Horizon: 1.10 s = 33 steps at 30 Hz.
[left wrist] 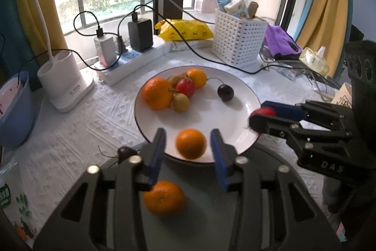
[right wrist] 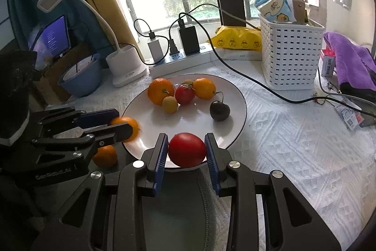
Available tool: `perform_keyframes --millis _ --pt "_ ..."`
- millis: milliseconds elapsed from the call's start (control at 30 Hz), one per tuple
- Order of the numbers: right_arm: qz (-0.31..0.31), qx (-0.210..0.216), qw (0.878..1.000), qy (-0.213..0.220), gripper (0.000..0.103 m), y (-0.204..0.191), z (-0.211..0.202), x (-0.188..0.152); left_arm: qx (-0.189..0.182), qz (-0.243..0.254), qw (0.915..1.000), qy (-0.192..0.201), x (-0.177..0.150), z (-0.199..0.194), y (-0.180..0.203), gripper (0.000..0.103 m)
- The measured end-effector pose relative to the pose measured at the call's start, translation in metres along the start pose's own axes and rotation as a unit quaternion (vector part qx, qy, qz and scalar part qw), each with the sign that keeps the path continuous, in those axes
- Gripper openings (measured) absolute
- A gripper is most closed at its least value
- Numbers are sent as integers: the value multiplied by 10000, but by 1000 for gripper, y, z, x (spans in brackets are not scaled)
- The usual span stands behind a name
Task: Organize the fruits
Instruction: 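Carry the tomato with the right gripper while the left carries the orange onto the plate, releasing both, then move both open grippers back toward the remaining orange and dark cherry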
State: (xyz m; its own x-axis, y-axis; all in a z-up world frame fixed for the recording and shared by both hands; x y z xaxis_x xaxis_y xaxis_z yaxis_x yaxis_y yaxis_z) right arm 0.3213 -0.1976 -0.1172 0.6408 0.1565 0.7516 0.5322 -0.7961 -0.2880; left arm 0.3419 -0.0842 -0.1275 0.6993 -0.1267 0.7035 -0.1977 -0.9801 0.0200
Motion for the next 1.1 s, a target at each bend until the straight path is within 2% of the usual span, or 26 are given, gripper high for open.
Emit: perform_keyframes --millis 467,1100 --pt "-109 -36 9998 144 34 -14 -21 1 84 -85 9997 217 -3 -31 -4 49" --pt "-472 -61 9983 339 34 -65 -50 -1 192 -295 9973 639 -25 -91 -29 49"
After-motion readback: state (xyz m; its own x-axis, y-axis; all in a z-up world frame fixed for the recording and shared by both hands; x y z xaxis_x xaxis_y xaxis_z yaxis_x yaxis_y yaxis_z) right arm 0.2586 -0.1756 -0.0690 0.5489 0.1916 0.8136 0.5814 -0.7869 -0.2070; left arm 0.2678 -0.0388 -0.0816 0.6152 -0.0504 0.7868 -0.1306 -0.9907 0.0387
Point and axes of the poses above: each gripper's, at about its wrist camera, not at the fingertips, and z roughly the way its jaws point, y to its right, x to its top, the point moved 4 cm from there along z, roughly the way its jaws point, and after that the axes turned 5 degrees about x, right-handed, at the moved point
